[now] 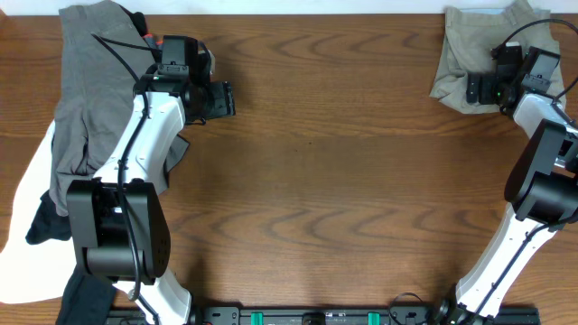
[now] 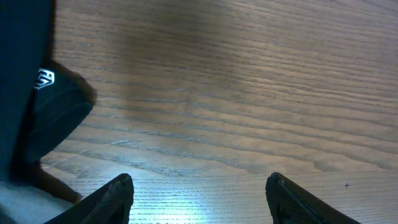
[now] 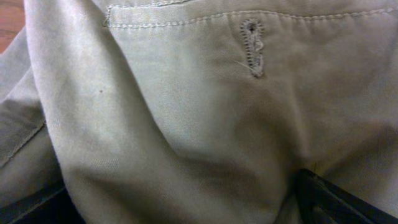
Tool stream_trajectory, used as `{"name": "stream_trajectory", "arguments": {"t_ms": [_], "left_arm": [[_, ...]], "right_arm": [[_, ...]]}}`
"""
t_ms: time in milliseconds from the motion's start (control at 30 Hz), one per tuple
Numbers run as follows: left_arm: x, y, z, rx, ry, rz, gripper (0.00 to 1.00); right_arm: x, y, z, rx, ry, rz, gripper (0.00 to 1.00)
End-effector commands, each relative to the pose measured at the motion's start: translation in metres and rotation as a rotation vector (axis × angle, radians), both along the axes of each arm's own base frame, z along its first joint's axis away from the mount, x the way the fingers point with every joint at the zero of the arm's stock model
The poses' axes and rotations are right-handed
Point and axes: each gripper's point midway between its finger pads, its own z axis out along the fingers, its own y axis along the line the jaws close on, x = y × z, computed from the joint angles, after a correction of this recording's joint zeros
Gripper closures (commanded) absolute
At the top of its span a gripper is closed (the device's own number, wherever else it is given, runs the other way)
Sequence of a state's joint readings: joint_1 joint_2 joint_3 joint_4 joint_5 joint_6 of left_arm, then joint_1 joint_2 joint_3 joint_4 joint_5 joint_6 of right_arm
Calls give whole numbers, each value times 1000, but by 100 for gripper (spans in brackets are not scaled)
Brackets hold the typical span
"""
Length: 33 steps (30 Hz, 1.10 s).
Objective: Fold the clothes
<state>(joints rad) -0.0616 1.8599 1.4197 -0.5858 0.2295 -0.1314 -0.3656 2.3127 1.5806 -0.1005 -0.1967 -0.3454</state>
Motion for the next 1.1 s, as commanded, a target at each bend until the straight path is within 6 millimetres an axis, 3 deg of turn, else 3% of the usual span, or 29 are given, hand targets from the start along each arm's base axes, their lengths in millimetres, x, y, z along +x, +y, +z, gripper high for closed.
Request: {"name": "stream_trajectory", "arguments": {"t_ms": [0, 200, 367, 1067], "left_arm": [[-3, 0, -10, 2, 26, 4, 30], [-3, 0, -10, 2, 26, 4, 30], [-3, 0, -10, 2, 26, 4, 30], [-2, 0, -10, 2, 24, 4, 30]], "right_arm": [[-7, 51, -37, 7, 94, 173, 1], [-15, 80, -47, -53, 158, 314, 1], [-13, 88, -46, -65, 156, 338, 1], [-11, 58, -39, -32, 108, 276, 1]]}}
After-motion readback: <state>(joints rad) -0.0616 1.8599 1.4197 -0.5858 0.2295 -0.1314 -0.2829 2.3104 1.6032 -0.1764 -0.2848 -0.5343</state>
